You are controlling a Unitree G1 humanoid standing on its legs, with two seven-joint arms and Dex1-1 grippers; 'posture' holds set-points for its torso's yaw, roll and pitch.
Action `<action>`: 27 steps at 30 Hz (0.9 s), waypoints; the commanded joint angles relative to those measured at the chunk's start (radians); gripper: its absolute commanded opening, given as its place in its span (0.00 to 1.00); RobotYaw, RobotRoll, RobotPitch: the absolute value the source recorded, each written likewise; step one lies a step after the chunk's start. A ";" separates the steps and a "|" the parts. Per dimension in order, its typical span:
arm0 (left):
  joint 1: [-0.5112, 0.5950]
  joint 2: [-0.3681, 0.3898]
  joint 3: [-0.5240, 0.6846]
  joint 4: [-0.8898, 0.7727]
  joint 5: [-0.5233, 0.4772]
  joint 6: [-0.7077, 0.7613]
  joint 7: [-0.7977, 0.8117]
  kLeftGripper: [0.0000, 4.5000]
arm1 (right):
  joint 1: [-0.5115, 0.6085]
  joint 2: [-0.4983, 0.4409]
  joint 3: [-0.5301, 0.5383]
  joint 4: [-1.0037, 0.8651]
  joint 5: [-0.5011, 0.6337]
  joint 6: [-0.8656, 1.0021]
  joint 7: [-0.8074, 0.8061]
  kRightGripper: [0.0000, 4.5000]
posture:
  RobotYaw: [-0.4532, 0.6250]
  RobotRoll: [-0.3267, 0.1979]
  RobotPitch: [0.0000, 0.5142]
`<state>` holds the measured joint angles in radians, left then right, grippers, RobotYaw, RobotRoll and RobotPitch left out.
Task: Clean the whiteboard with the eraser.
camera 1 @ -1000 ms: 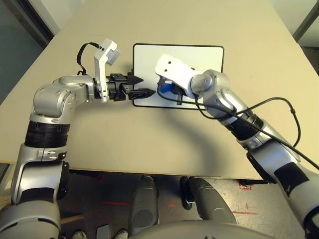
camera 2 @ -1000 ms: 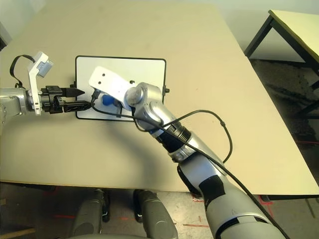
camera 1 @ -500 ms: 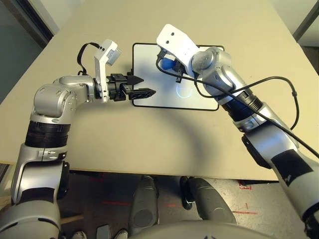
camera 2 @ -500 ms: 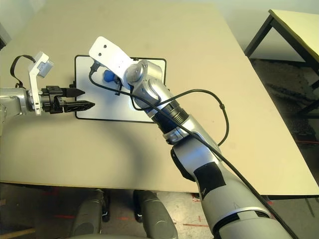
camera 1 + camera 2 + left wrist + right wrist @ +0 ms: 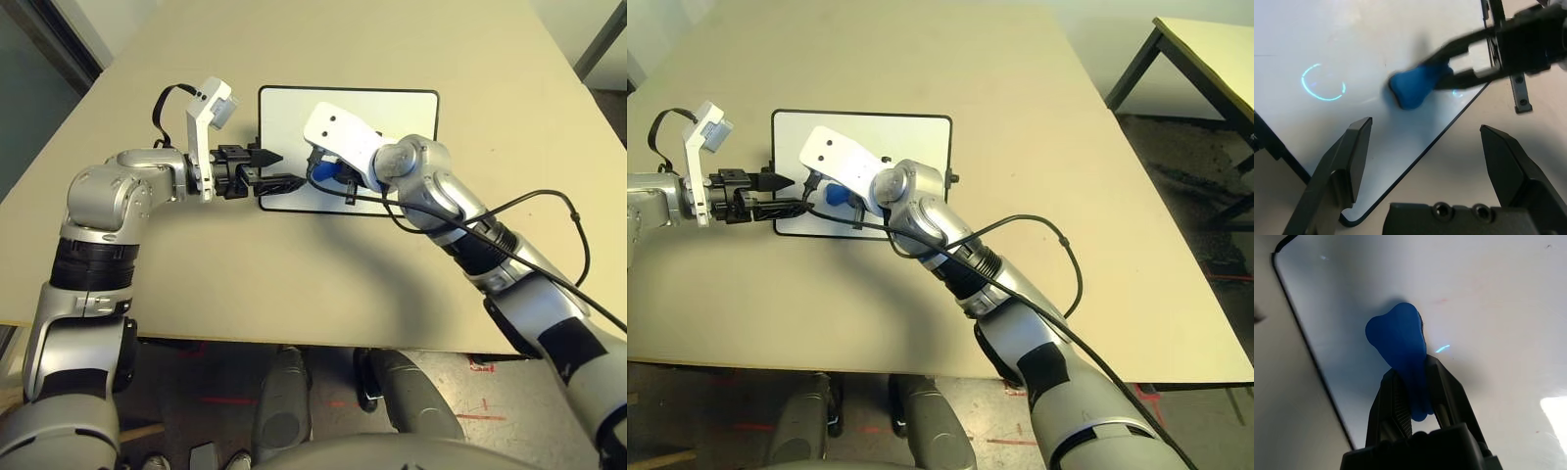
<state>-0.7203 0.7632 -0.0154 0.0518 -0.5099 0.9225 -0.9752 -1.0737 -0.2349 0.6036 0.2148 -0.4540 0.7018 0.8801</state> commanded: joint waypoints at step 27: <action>-0.009 0.001 -0.011 0.018 0.013 -0.014 -0.015 1.00 | -0.051 0.014 -0.046 0.113 0.022 -0.027 -0.065 0.14 | 0.41 0.62 0.31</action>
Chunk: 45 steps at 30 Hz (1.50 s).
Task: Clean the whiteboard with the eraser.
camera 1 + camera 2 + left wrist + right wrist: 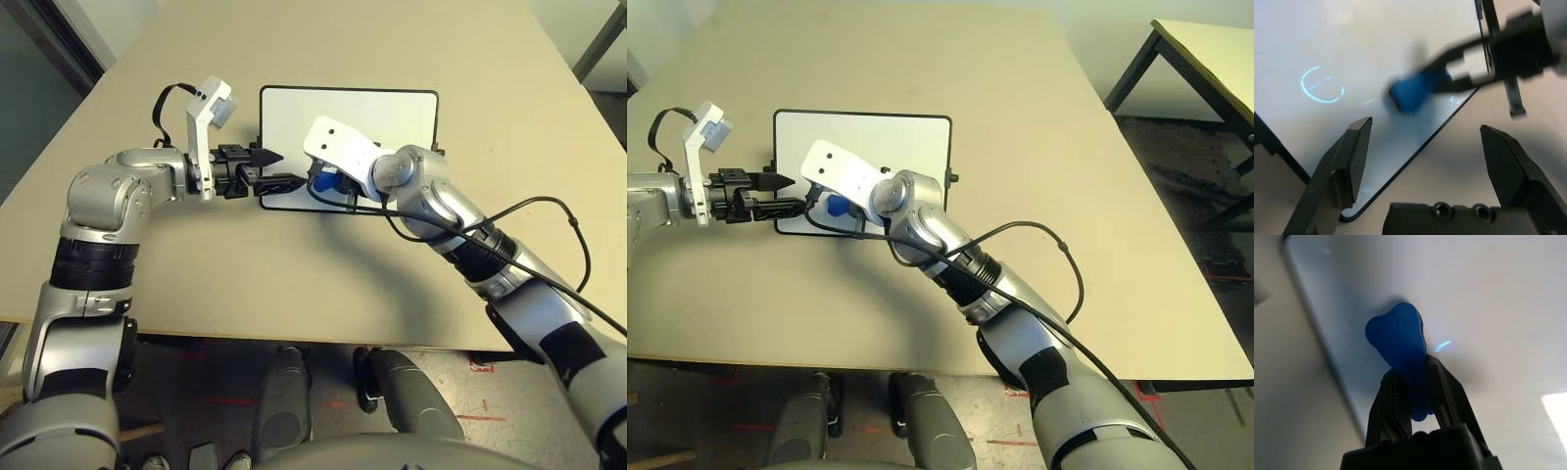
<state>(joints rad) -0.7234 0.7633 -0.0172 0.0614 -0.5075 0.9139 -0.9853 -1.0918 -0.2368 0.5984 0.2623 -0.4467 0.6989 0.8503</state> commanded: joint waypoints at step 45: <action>-0.093 -0.098 0.118 0.119 0.050 -0.245 0.143 1.00 | -0.103 0.019 -0.349 -0.100 0.261 0.247 0.047 0.14 | 0.41 0.62 0.26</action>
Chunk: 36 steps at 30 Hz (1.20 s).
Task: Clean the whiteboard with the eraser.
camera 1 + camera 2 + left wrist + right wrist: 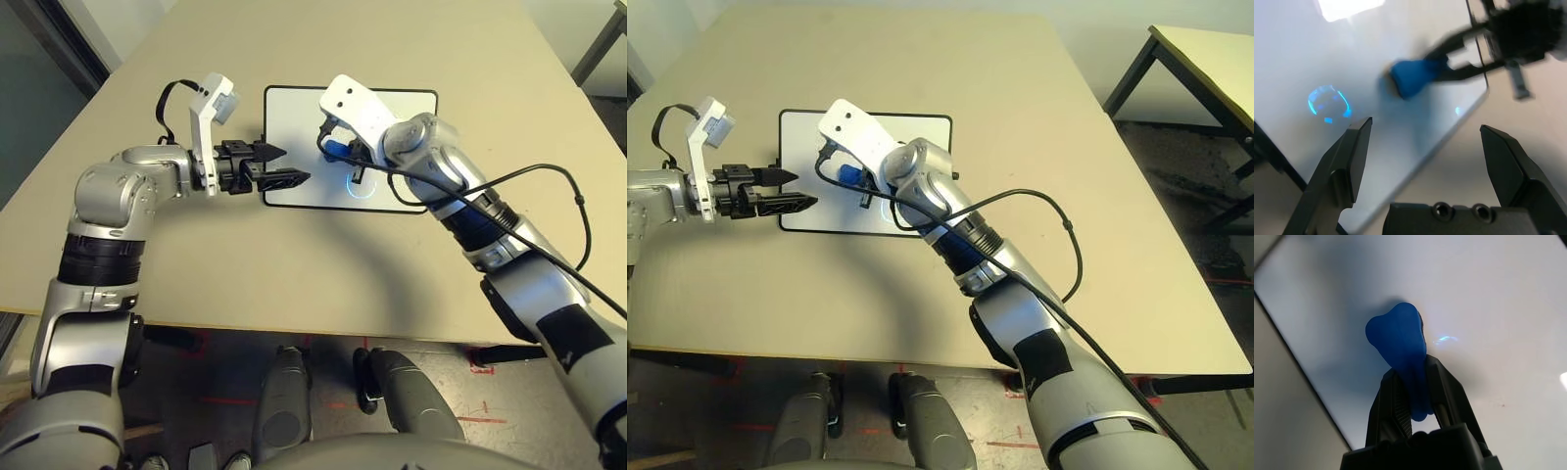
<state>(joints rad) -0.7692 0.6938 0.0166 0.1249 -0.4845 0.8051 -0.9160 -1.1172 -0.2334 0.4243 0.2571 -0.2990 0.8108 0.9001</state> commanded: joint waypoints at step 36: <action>0.011 -0.105 0.337 0.810 0.205 -0.949 0.374 1.00 | 0.337 -0.073 -0.728 -0.069 0.294 0.468 -0.717 0.30 | 0.39 0.62 0.24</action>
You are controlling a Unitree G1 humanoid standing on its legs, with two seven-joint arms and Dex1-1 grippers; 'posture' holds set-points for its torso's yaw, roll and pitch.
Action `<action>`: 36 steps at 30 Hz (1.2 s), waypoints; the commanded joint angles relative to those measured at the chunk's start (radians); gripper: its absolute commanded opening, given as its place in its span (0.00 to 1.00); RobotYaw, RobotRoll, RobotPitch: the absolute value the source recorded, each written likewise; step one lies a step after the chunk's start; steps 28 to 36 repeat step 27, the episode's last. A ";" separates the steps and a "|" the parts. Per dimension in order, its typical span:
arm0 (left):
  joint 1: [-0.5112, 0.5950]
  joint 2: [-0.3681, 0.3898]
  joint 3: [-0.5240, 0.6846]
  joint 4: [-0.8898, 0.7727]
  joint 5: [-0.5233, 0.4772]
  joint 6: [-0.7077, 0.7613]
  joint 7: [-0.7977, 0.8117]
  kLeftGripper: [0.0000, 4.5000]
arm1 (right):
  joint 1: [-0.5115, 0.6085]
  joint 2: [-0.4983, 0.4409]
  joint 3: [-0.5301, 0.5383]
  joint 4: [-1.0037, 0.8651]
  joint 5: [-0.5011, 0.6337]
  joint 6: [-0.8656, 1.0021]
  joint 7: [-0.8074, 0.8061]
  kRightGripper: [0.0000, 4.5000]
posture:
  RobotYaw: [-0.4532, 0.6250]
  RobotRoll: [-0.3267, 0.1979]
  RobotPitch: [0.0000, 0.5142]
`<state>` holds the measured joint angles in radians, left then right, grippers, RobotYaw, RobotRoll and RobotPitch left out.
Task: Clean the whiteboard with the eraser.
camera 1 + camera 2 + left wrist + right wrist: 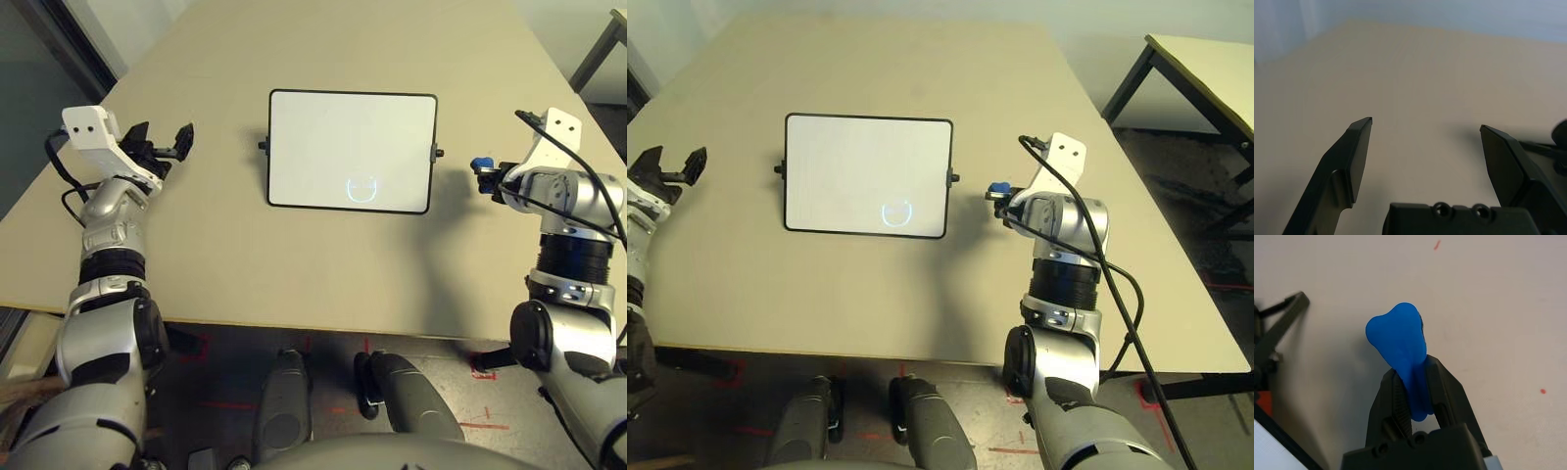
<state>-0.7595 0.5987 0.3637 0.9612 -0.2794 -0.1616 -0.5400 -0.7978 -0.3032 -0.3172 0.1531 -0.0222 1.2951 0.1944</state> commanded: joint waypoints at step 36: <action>-0.043 0.011 0.008 0.074 0.016 -0.112 0.148 1.00 | 0.255 -0.132 -0.144 0.484 0.136 -1.360 -0.027 1.00 | 0.37 0.62 0.31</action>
